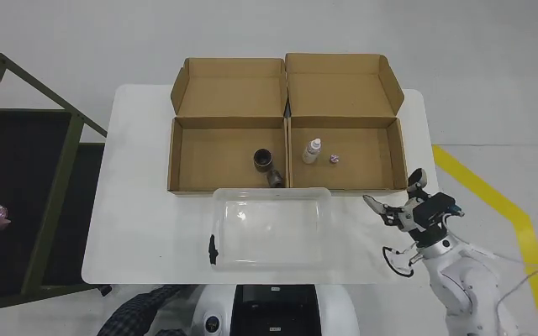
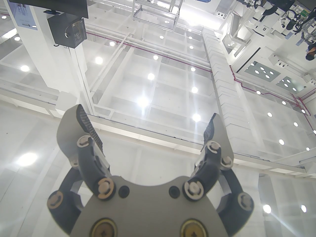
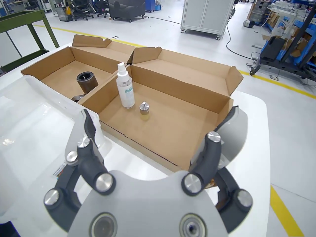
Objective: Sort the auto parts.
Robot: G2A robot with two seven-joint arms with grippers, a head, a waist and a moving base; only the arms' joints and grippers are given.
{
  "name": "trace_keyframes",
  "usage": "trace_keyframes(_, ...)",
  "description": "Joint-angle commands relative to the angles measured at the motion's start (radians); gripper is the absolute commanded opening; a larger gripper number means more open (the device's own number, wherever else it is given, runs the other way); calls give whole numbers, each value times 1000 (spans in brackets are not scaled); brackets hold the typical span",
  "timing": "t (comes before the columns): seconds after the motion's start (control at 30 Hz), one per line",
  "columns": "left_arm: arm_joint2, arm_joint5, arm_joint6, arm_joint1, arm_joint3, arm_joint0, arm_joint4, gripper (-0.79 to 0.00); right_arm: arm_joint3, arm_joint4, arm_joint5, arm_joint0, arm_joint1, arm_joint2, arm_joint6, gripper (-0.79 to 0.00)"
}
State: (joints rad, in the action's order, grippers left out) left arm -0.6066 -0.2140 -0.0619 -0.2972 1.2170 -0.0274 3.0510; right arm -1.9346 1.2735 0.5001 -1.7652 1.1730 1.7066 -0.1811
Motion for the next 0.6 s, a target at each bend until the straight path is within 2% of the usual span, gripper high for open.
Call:
trace_keyframes(0.0, 0, 0, 0, 0, 0, 0, 0, 0, 5, 1, 4, -16, -1, 16, -25, 0)
trace_keyframes(0.3, 0, 0, 0, 0, 0, 0, 0, 0, 36, -13, 2, -51, -2, 51, -90, 0)
trace_keyframes(0.57, 0, 0, 0, 0, 0, 0, 0, 0, 46, -17, 6, -50, -3, 57, -99, 0)
